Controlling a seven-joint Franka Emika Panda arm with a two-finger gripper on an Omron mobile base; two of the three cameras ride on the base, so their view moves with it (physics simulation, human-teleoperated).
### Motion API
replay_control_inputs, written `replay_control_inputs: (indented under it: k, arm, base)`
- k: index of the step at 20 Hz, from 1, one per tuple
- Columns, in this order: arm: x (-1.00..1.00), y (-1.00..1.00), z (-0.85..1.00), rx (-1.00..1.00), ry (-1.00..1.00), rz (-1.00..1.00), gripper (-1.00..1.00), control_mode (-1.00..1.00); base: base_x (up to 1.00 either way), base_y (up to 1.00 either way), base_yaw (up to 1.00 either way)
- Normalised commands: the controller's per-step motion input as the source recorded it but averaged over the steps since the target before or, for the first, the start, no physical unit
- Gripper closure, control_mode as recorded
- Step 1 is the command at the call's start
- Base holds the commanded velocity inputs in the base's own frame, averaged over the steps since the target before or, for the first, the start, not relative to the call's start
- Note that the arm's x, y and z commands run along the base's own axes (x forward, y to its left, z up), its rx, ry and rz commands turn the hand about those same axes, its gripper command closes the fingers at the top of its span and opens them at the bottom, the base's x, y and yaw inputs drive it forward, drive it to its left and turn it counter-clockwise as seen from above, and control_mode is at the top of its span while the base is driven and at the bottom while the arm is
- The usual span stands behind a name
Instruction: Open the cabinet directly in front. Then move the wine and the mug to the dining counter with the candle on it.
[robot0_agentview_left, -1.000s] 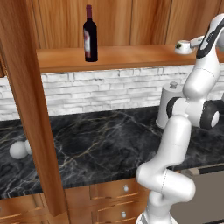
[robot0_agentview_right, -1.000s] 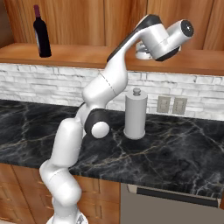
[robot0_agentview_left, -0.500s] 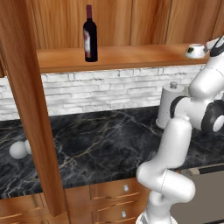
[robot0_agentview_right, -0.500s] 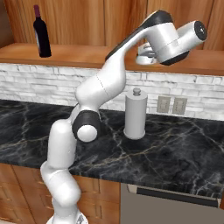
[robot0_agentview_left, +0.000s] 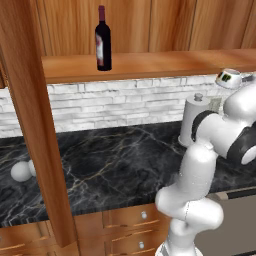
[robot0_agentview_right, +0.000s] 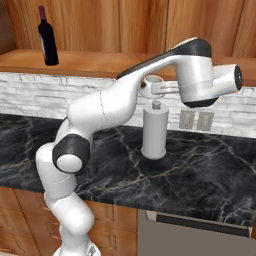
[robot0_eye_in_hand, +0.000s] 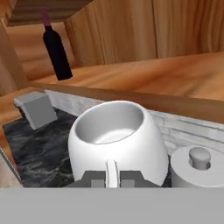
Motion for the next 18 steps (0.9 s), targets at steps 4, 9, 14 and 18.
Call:
replay_control_inputs:
  k: [4, 9, 14, 18]
  arm:
    - [-1.00, 0.74, -0.92, 0.00, -0.30, 0.04, 1.00, -1.00]
    - [-0.30, 0.16, -0.11, 0.00, -0.21, 0.00, 1.00, -1.00]
    - [-0.31, 0.86, 0.00, -0.05, -0.13, 0.00, 1.00, -1.00]
    - [-0.93, 1.00, 0.00, -0.19, 0.00, 0.18, 1.00, -1.00]
  base:
    - [0.00, 0.00, 0.00]
    - [0.00, 0.00, 0.00]
    - [0.00, 0.00, 0.00]
    - [0.00, 0.00, 0.00]
